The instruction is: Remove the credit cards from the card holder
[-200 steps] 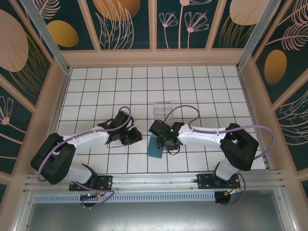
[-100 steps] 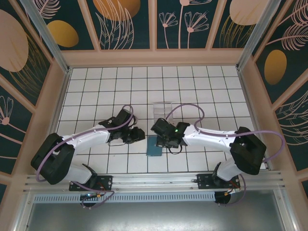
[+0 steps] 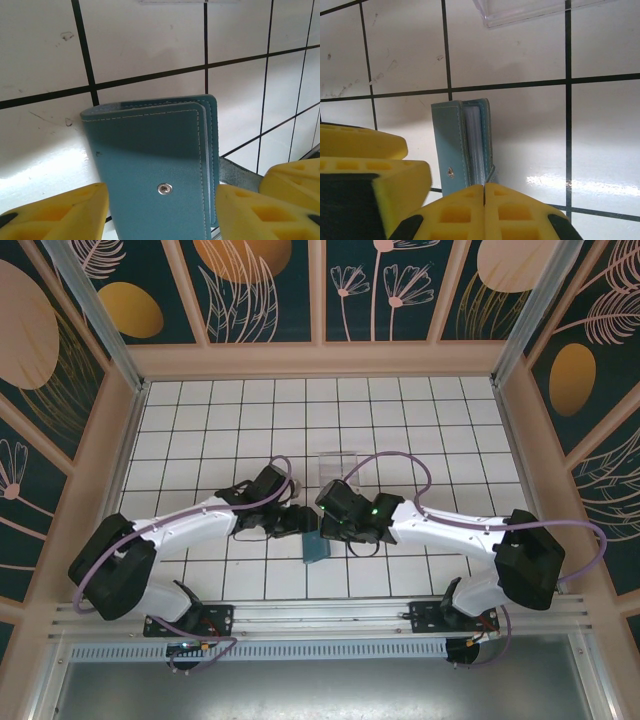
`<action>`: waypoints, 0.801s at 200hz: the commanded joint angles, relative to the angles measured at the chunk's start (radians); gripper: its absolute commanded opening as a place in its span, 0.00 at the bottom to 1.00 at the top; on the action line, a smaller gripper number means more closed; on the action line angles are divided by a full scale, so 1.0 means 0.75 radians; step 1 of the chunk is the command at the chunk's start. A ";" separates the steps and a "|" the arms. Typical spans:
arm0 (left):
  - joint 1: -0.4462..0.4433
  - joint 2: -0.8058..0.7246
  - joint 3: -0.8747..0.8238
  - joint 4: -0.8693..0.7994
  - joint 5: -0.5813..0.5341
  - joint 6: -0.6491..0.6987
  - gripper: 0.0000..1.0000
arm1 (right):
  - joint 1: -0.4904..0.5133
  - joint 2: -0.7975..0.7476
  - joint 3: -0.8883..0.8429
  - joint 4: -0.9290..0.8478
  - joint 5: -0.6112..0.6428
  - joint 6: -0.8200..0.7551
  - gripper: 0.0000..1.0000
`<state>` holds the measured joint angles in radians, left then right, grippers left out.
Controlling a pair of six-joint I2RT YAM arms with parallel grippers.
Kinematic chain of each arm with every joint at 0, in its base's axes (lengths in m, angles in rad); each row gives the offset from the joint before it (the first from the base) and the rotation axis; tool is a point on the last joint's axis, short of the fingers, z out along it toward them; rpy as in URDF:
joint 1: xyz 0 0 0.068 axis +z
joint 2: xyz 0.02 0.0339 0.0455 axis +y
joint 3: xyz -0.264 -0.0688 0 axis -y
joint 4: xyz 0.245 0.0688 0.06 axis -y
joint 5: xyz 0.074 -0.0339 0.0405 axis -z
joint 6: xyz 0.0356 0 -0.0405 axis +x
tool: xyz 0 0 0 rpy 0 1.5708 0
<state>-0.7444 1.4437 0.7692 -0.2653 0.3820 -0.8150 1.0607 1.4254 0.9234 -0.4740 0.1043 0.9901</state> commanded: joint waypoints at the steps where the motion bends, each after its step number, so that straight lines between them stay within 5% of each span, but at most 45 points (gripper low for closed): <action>1: -0.011 0.034 0.035 -0.053 -0.019 0.025 0.63 | 0.014 -0.060 0.014 0.032 0.018 0.000 0.00; 61: -0.017 0.056 0.042 -0.043 -0.012 0.031 0.69 | 0.014 -0.076 0.027 0.043 0.006 -0.003 0.00; 160: -0.020 -0.001 0.036 -0.140 -0.129 0.028 0.55 | 0.007 -0.069 0.020 -0.071 0.081 0.020 0.00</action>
<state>-0.7540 1.4727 0.7799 -0.3168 0.3279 -0.8108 1.0622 1.3918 0.9245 -0.4805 0.1158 0.9939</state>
